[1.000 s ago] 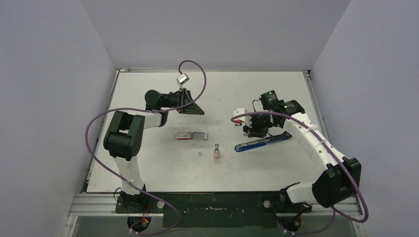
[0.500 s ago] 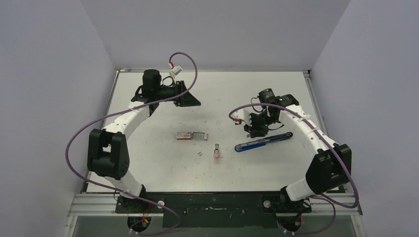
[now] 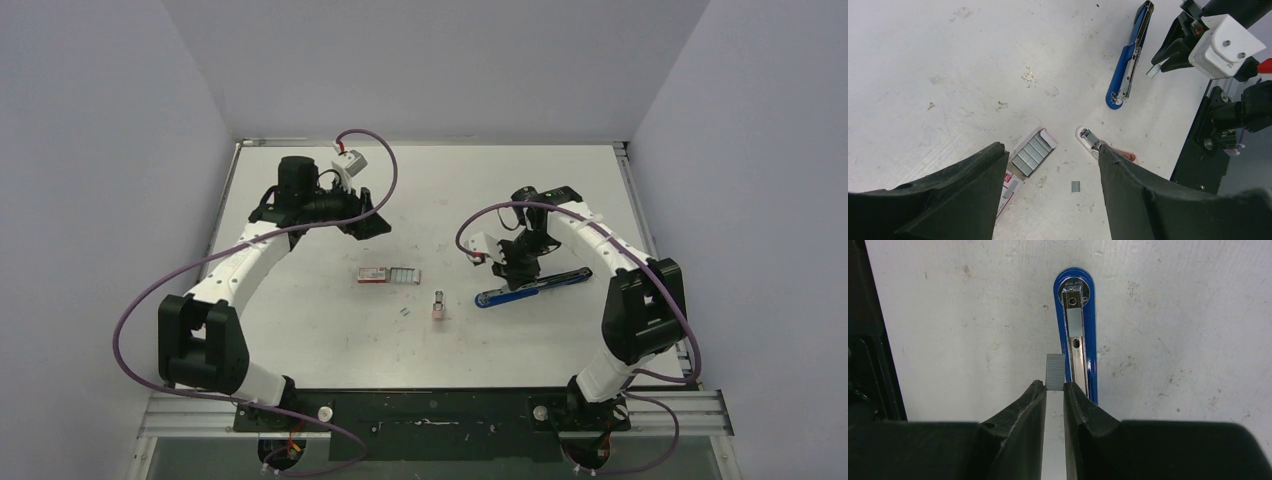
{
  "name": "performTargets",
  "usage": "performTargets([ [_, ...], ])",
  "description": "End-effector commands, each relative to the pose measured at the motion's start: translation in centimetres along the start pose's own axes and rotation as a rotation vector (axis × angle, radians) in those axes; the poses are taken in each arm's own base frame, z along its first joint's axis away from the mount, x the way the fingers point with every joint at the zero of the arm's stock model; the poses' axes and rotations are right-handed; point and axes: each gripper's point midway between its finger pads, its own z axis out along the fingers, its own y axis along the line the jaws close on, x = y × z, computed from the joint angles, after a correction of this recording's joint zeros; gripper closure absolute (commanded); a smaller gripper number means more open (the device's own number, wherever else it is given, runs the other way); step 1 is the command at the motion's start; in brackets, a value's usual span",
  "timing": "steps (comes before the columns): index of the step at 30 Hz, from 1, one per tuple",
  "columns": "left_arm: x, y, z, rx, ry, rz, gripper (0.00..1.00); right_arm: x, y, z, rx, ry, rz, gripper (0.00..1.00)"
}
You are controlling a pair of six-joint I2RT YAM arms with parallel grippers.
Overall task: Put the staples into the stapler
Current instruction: Install the staple into the stapler.
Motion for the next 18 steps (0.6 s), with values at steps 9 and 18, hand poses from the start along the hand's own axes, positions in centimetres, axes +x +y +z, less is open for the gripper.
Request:
performTargets([
  [9, -1.8, 0.4, -1.0, -0.024, -0.041, 0.178, 0.34, 0.3, -1.1, 2.1, -0.013, -0.053, -0.070, 0.92],
  [18, -1.7, 0.3, -1.0, -0.009, -0.043, 0.179, 0.34, 0.7, -1.6, 2.8, -0.004, -0.054, -0.067, 0.92],
])
